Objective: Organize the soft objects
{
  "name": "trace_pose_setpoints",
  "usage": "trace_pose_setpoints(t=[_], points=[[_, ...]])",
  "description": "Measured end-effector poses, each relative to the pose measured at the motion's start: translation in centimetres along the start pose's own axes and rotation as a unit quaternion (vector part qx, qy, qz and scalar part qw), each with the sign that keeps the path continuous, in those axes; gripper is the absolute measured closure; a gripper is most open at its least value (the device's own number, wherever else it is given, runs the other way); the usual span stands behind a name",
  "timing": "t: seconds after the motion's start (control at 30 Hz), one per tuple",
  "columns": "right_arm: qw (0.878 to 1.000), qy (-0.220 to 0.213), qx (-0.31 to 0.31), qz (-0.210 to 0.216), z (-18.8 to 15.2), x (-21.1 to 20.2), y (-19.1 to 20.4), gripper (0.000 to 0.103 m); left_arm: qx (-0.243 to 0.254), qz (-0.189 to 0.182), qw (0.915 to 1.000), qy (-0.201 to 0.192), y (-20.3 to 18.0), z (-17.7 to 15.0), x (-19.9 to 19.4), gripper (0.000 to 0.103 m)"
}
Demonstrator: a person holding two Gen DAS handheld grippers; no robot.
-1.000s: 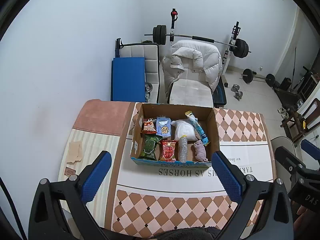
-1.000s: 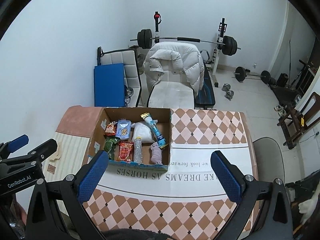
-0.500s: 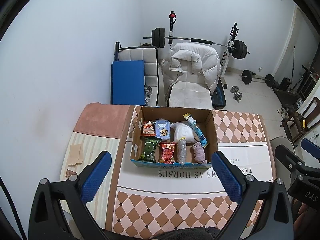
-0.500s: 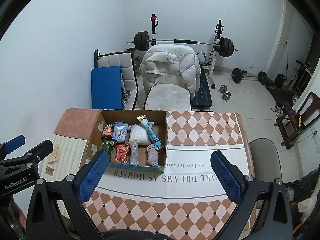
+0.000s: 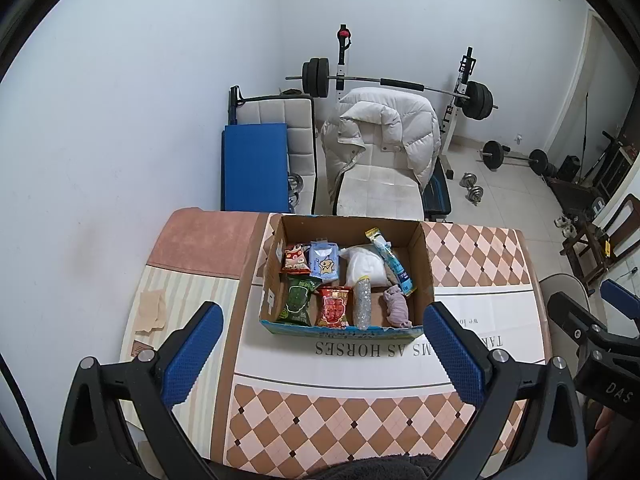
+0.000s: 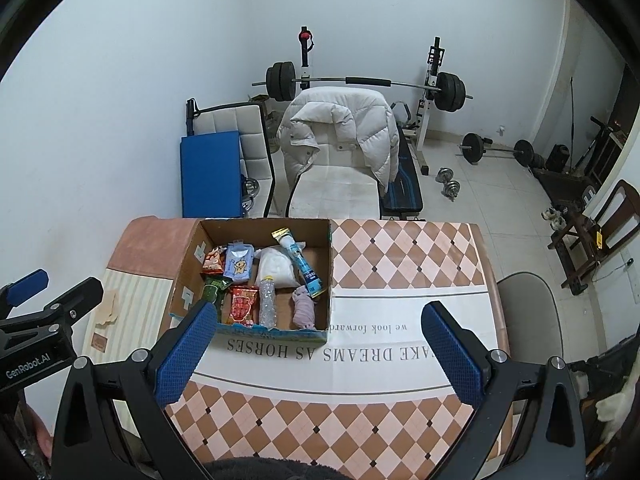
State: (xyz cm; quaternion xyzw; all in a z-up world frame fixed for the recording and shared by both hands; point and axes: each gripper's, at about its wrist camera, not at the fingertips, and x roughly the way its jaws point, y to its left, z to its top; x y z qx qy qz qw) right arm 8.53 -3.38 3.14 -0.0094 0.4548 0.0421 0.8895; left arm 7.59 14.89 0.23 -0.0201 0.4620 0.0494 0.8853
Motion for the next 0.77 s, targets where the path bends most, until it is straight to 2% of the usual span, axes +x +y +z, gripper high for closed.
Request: trace_pose_setpoints(t=[0.77], points=[[1.000, 0.002, -0.007, -0.002, -0.17, -0.10, -0.09, 0.000, 0.005, 0.002, 1.0000, 0.000, -0.24, 0.08, 0.08, 0.001]])
